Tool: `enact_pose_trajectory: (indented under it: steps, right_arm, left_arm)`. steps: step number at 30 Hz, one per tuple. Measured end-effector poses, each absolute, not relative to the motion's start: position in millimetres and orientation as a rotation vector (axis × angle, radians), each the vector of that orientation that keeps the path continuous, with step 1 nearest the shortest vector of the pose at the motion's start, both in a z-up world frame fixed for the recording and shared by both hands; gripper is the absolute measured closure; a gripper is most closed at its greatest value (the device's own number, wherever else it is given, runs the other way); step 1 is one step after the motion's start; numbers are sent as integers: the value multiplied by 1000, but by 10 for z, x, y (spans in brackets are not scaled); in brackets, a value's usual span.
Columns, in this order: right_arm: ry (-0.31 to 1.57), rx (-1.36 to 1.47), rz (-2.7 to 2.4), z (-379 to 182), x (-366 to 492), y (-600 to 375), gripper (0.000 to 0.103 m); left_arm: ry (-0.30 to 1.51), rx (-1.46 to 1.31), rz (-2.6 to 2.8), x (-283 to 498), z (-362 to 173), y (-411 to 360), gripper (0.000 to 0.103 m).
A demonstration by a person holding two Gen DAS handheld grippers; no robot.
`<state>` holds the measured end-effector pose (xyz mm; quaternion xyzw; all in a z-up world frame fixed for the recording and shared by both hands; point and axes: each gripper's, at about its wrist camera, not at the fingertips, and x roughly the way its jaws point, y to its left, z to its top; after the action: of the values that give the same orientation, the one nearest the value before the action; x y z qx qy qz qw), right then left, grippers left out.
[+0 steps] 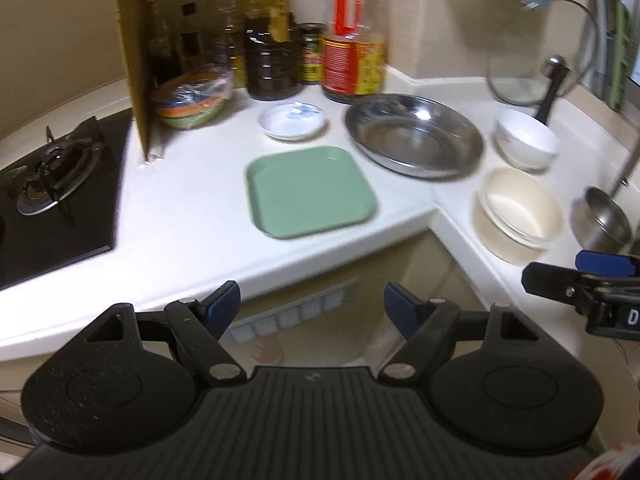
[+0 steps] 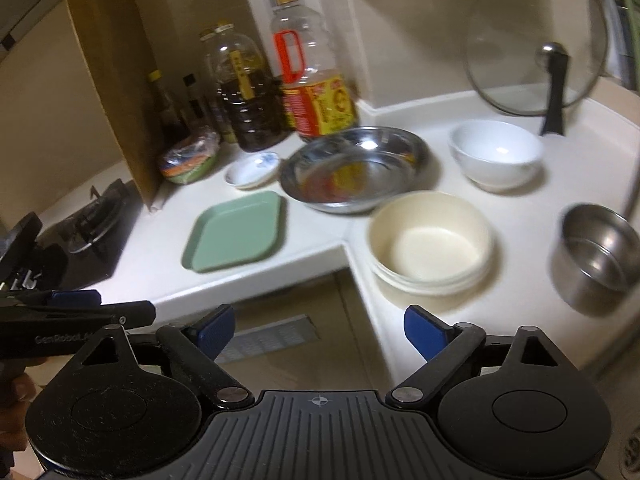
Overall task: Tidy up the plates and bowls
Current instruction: 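Move the open left gripper down to the light green square plate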
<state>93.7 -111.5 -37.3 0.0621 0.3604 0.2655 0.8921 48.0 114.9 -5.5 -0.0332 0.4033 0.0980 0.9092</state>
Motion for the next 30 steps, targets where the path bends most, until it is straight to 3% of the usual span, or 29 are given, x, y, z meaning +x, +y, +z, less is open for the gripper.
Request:
enact_pose_trajectory:
  steps: [18,30]
  right_arm:
    - [768,113,572,-625,1807,-259,31]
    - [771,111,570,-854,2165,85,49]
  left_arm:
    - [879,-143,184,1299,-385,2101,31]
    - [904,-165,126,1673,-664,2306,46]
